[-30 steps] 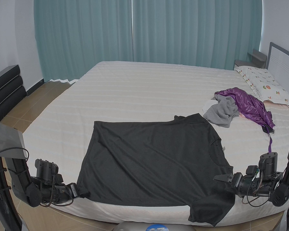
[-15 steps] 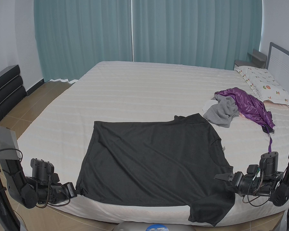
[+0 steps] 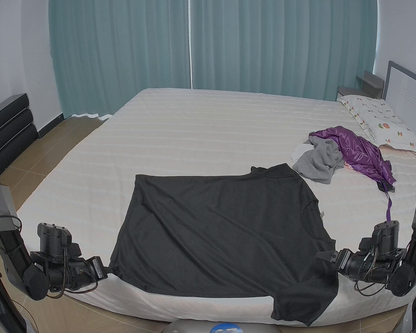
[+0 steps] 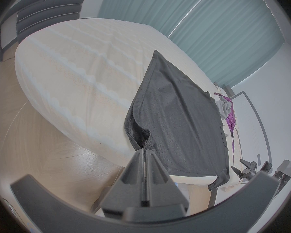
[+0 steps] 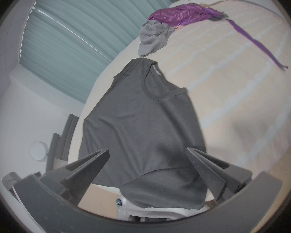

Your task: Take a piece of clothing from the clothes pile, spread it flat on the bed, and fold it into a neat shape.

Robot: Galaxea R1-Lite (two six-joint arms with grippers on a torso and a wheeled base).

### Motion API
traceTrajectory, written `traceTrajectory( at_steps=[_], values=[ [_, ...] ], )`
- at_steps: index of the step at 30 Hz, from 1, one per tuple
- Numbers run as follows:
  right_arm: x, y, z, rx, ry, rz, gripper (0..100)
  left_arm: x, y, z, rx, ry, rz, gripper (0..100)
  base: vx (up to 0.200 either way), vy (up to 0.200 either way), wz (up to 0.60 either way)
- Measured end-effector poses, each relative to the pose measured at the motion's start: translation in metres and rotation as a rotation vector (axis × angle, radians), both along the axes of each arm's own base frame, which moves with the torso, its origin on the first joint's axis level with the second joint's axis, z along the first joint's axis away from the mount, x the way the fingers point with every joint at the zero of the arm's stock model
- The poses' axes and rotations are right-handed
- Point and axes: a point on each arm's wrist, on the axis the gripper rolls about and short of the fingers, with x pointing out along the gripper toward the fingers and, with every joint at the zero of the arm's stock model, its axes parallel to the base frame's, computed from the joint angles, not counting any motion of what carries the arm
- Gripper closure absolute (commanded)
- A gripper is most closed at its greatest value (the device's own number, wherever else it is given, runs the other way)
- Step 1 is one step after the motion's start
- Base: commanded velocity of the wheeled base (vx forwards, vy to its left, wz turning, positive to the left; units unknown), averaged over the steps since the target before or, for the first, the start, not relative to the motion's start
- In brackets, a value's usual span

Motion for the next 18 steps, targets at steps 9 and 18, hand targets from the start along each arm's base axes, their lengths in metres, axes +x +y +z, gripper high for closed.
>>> traceTrajectory(
  at_steps=[9,18],
  values=[
    [0.002,-0.006,-0.014,-0.062,0.046,-0.026,0,0.0,0.0,0.001,0.0,-0.004,0.001,100,0.0,0.0,0.0],
    [0.002,-0.008,-0.027,-0.074,0.106,-0.03,100,0.001,0.0,0.001,0.0,-0.005,0.001,100,0.0,0.0,0.0]
  ],
)
